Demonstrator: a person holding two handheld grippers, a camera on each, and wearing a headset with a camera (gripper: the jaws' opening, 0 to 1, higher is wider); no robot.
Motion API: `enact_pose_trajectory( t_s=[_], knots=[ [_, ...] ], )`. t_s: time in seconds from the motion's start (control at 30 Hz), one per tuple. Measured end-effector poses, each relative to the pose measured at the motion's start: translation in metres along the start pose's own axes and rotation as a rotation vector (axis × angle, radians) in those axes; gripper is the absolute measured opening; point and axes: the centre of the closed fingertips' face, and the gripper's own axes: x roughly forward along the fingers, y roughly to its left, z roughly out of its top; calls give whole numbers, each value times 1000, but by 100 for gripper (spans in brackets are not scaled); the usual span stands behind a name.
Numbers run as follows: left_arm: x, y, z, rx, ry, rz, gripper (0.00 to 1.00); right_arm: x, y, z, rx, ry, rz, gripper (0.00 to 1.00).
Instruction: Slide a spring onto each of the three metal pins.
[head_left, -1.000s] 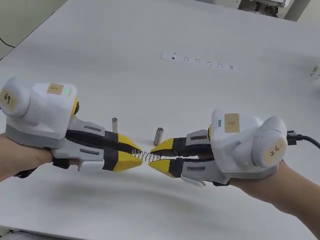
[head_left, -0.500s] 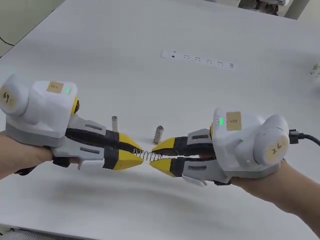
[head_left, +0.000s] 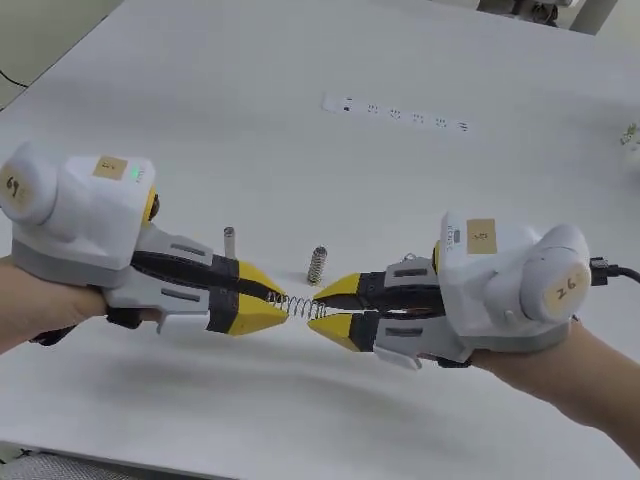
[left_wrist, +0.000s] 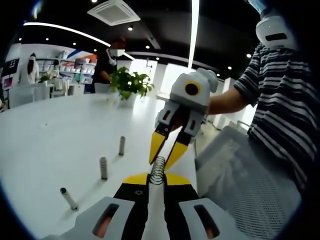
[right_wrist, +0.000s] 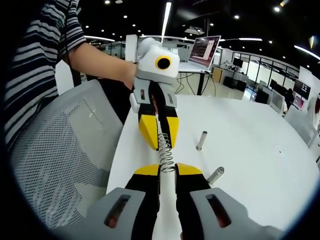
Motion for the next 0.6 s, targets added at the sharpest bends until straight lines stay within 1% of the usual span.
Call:
enact_pose_trajectory(
  t_s=[0.07, 0.2, 0.3, 0.43, 0.5, 0.6],
  knots=[
    [0, 0, -1, 0, 2, 0, 2, 0, 0, 1, -6, 1, 2, 8],
    [0, 1, -5, 0, 13, 1, 2, -1, 1, 3, -59, 16, 8, 7],
    [1, 2, -8, 3, 27, 5, 2, -3, 0, 8, -76, 16, 10, 7],
    [2, 3, -12, 12, 47, 10, 2, -3, 1, 15, -130, 28, 25, 7],
    [2, 3, -12, 15, 51, 11, 2, -3, 2, 18, -150, 33, 31, 7],
    [2, 3, -13, 17, 55, 13, 2, -2, 2, 23, -161, 29, 39, 7]
  ],
)
